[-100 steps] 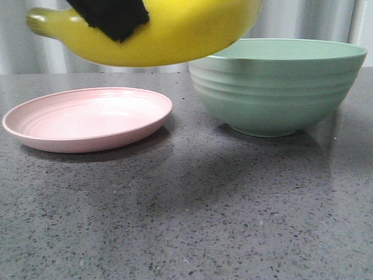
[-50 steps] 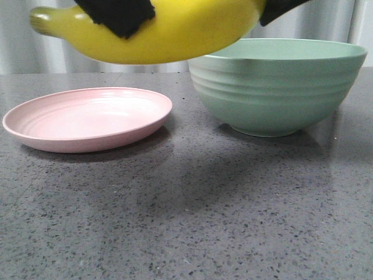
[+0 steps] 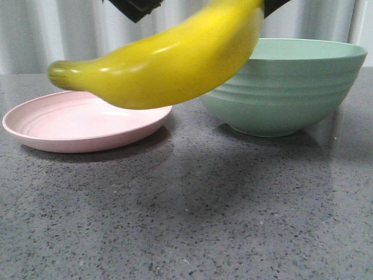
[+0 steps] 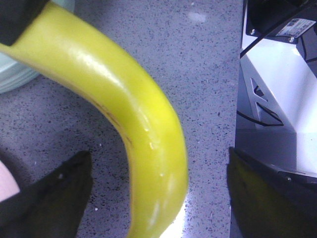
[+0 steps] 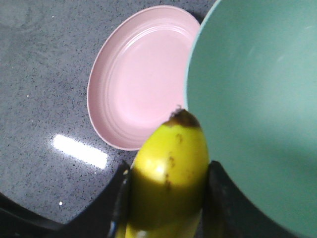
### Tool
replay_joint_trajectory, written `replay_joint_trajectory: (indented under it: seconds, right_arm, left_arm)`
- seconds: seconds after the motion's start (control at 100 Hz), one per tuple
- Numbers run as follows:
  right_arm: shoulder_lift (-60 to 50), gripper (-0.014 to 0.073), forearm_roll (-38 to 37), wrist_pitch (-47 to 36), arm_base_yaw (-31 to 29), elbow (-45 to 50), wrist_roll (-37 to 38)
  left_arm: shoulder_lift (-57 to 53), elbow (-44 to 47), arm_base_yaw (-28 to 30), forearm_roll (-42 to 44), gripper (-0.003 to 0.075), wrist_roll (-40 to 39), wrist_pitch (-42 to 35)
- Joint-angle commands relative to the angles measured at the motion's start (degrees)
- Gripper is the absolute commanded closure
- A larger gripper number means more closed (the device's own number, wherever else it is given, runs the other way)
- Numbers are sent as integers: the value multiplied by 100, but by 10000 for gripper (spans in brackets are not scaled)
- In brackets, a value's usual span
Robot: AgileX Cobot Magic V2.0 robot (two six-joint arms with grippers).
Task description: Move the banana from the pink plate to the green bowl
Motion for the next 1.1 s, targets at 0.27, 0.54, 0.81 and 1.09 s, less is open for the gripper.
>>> replay_joint_trajectory:
  seconds: [0.27, 0.54, 0.81, 1.09]
  right_arm:
    - [-115, 673, -260, -503, -752, -878, -80]
    - [-104, 673, -943, -969, -1544, -1199, -80]
    - [79, 389, -1308, -1098, -1529, -1199, -80]
    - [315, 176, -1336, -977, -1529, -1199, -80]
  left_arm:
    - [-456, -778, -41, -73, 184, -285, 450]
    - [-549, -787, -41, -73, 184, -359, 407]
    - [-549, -787, -41, -85, 184, -417, 372]
    - [-536, -787, -41, -96, 184, -450, 289]
